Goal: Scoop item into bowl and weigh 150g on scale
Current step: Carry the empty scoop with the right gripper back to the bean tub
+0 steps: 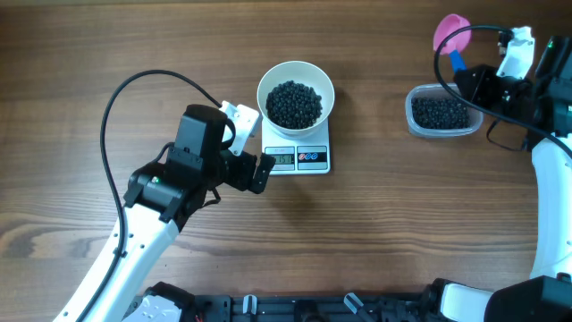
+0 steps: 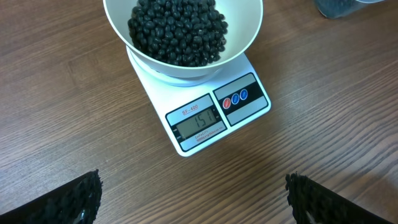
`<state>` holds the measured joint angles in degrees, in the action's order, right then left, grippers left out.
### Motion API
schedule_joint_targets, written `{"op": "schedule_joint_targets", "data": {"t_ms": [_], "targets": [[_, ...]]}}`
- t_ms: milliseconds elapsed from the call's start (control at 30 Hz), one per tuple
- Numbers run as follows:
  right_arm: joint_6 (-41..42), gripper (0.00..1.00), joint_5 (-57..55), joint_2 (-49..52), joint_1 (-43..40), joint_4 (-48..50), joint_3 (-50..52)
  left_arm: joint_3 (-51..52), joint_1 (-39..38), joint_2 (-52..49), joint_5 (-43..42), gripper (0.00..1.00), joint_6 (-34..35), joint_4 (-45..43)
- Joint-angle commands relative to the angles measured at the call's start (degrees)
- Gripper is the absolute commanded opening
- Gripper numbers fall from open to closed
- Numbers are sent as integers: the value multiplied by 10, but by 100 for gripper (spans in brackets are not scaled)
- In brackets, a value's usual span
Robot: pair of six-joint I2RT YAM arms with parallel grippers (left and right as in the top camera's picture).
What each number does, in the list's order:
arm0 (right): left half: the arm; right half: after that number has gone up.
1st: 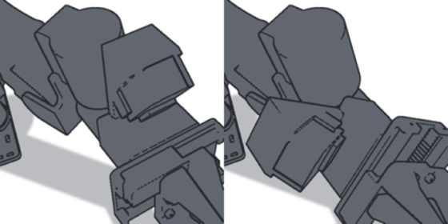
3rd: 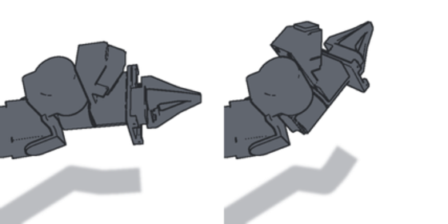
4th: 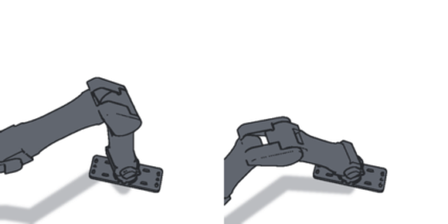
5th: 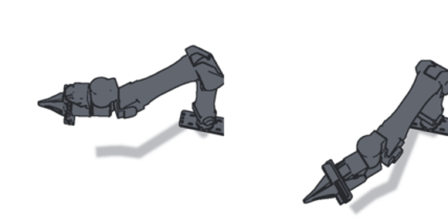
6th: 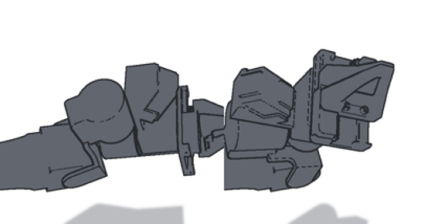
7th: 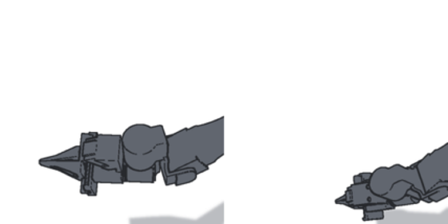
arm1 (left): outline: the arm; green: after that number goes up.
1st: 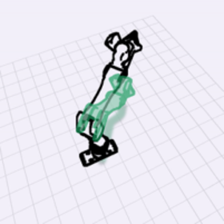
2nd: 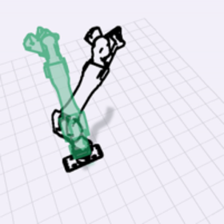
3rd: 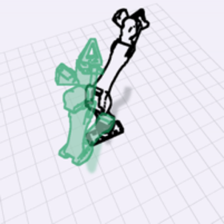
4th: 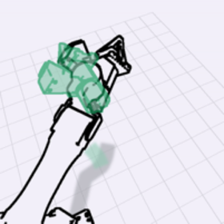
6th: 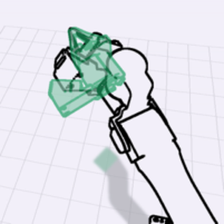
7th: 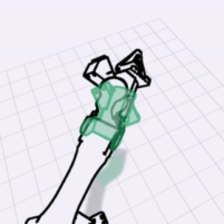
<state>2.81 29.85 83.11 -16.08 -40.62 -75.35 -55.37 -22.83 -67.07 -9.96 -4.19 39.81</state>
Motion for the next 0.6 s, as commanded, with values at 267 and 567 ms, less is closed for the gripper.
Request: {"op": "schedule_joint_targets", "data": {"t_ms": [267,567], "targets": [[8,4,102,-14,4,12,-4,3,-3,-1,-9,100,-1,-2],[9,4,110,-14,26,22,-4,3,-3,-1,-9,100,-1,-2]]}}
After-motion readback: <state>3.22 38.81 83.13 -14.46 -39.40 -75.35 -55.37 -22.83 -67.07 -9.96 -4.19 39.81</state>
